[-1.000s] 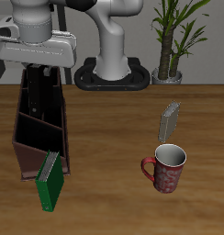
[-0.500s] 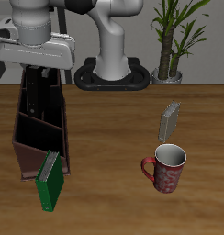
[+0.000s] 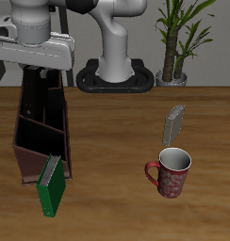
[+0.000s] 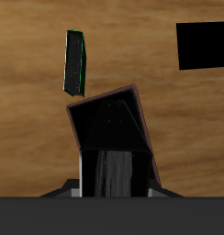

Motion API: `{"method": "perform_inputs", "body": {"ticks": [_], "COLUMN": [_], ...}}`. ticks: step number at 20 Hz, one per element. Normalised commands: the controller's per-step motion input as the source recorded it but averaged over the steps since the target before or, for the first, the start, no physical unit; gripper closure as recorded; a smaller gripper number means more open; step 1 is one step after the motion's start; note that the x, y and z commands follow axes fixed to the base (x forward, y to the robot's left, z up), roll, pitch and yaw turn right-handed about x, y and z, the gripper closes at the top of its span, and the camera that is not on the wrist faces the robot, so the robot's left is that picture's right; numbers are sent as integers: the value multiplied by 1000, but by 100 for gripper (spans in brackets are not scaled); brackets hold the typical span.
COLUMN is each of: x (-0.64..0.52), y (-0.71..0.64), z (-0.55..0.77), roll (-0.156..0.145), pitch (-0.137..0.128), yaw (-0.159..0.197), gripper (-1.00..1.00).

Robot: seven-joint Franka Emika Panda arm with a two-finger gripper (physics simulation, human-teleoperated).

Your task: Place the black book into the right desk caddy's left compartment and place the red mug into the right desk caddy's right compartment

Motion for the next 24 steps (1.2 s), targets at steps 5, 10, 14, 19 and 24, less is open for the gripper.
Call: {"method": "perform_inputs", "body": {"ticks": [5,10,14,19,24], "x": [3,13,44,14,12], "y": [15,26,35,137,-22], "z": [-26,-11,-15,-38,-9], "roll": [-5,1,21,49,-18], "pitch": [-1,1,12,9,-5], "yaw": [6,11,-5,14,12], "gripper": [100,100,100,100,100]}}
